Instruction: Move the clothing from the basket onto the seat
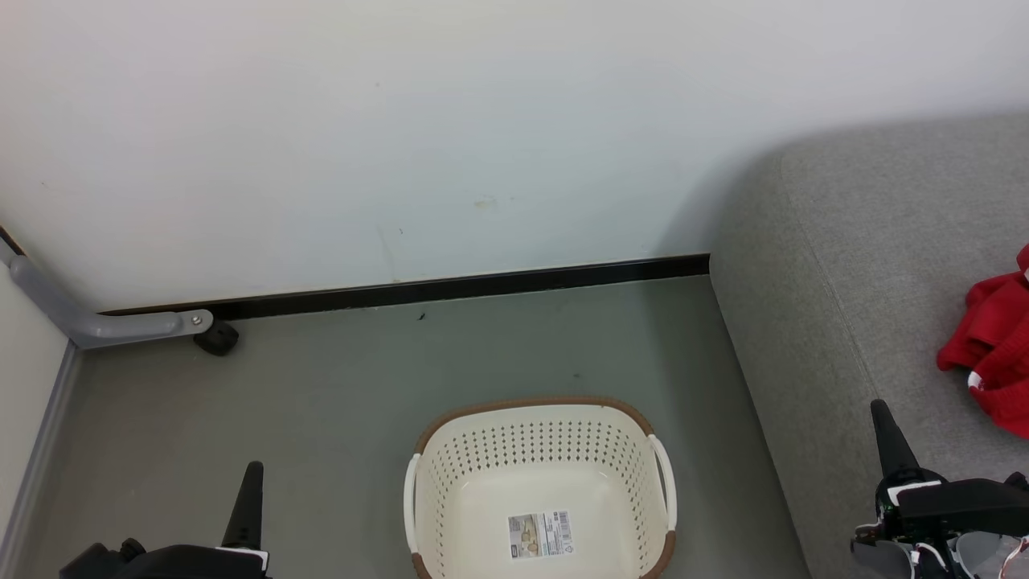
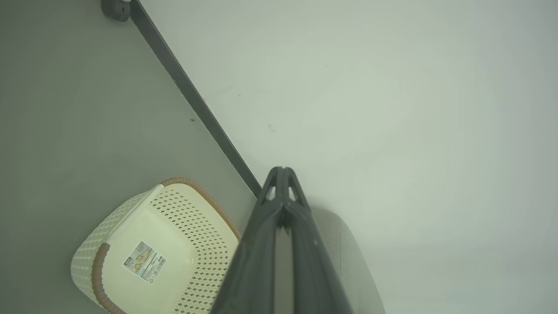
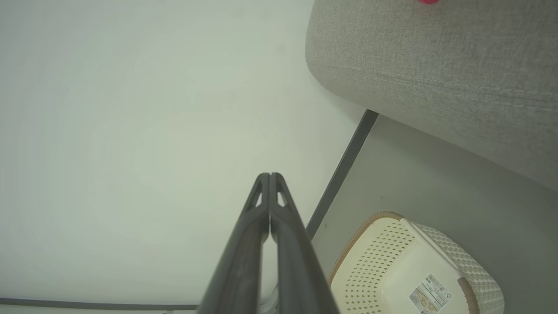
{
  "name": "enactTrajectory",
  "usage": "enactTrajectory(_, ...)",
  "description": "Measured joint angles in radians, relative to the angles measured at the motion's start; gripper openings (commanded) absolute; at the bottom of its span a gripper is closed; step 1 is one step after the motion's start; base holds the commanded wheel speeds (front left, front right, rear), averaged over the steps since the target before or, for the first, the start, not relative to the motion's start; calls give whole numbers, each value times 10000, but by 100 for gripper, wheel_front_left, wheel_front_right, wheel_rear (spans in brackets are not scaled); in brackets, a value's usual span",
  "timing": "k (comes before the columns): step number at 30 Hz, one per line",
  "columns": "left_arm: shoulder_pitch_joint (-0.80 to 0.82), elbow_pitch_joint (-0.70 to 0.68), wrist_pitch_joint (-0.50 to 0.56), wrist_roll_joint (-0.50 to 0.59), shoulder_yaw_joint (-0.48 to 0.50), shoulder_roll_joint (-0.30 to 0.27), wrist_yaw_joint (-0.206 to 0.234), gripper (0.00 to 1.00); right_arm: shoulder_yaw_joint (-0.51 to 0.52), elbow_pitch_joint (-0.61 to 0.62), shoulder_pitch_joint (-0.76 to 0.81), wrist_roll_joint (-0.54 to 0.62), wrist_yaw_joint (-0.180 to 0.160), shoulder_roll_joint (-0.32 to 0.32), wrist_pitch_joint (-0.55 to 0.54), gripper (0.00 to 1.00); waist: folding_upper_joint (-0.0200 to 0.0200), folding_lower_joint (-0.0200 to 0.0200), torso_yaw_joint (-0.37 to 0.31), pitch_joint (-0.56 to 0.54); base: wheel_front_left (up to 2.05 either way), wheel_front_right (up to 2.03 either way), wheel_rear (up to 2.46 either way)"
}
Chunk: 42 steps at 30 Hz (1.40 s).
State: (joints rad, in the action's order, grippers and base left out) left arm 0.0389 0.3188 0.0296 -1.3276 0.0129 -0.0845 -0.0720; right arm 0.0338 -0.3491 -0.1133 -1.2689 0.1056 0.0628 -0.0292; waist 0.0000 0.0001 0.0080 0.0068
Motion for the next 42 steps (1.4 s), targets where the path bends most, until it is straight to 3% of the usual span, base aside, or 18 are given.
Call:
enactTrajectory(25,308,-111,798,-2571,729,403,-516,0,1018,416,62,-3235,104,-167,-826,0,2,-1,-81,-52,0,0,0)
enactTrajectory(42,360,-123,802,-2717,742,420,-516,0,1035,435,69,-3250,104,-186,-840,0,1,-1,-80,-51,0,0,0)
